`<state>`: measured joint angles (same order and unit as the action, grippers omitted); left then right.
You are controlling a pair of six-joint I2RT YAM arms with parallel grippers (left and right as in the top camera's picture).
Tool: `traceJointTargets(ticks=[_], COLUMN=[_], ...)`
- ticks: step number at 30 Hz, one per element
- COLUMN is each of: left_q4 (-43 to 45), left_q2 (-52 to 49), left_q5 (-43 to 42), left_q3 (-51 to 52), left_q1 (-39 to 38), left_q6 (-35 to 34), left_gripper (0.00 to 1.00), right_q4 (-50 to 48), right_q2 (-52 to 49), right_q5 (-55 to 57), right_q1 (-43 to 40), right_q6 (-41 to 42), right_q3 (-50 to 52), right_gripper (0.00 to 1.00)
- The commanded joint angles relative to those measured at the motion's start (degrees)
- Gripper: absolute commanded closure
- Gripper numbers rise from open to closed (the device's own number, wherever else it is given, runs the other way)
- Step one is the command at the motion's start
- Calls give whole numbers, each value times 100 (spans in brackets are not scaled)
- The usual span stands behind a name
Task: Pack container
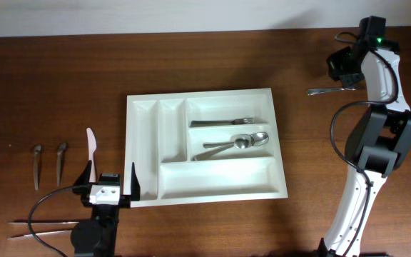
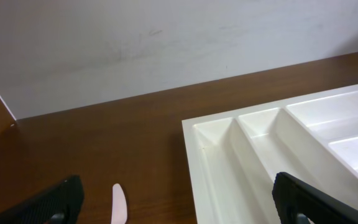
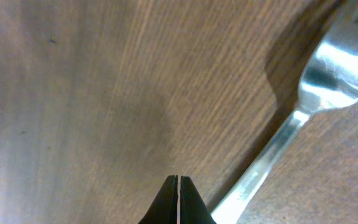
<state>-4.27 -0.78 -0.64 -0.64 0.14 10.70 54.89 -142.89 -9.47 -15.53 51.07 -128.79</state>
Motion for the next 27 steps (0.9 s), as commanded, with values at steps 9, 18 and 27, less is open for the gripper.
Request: traceJointTargets(ticks=[9, 18, 27], left_q4=[-35, -35, -33], left_q2=[48, 48, 48], left_q5=[-59, -59, -59], left_q3=[11, 13, 13], left_q1=[24, 24, 24], left_q6=[-31, -31, -31], left_gripper=[1, 1, 1], right_q4=[59, 17, 601], right_q2=[-422, -516, -516], right_q5=[245, 262, 704], right_q1=[-35, -35, -103], right_q6=[22, 24, 181], right_q3=[-74, -74, -74], right_gripper=[96, 96, 96])
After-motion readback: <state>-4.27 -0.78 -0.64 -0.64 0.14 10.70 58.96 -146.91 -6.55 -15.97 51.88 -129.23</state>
